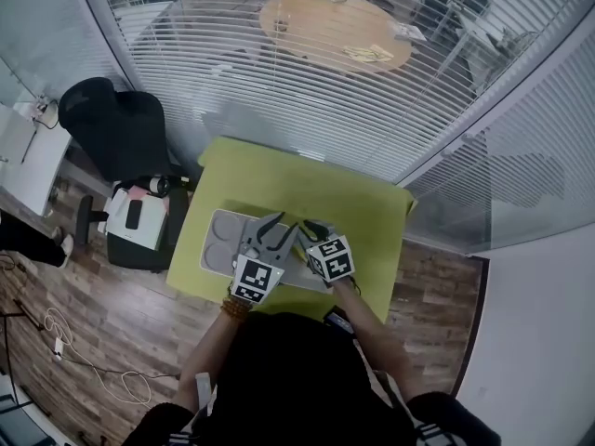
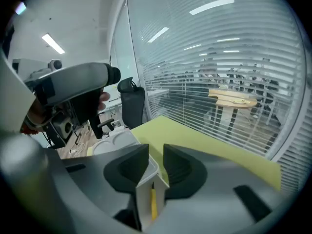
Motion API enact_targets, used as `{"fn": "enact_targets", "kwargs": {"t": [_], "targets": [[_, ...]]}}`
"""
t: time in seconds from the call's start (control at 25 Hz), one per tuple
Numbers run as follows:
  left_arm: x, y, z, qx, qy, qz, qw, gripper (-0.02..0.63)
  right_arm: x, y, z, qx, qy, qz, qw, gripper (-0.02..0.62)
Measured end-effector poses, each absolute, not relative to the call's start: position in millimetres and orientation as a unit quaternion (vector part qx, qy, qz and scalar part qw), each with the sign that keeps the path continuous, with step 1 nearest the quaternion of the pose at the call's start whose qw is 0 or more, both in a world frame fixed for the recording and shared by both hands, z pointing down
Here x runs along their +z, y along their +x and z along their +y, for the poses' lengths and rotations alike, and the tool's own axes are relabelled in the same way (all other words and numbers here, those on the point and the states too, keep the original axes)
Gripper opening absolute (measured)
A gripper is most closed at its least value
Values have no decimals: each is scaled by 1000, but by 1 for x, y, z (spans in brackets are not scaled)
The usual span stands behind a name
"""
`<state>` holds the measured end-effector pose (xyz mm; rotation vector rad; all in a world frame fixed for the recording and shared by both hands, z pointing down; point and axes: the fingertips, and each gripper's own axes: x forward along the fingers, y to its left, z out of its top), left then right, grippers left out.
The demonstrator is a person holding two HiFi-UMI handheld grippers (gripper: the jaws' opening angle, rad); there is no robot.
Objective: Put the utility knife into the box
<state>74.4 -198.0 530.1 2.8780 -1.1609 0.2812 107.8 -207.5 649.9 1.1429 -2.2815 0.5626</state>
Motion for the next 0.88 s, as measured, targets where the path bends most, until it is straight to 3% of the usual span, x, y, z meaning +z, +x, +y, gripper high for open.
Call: {"fn": "enact_targets", "kwargs": {"t": [0.88], "targets": [[502,77,-212,53,919,-391,8,140,548,124,-227,115,490,-849,165,90]]}}
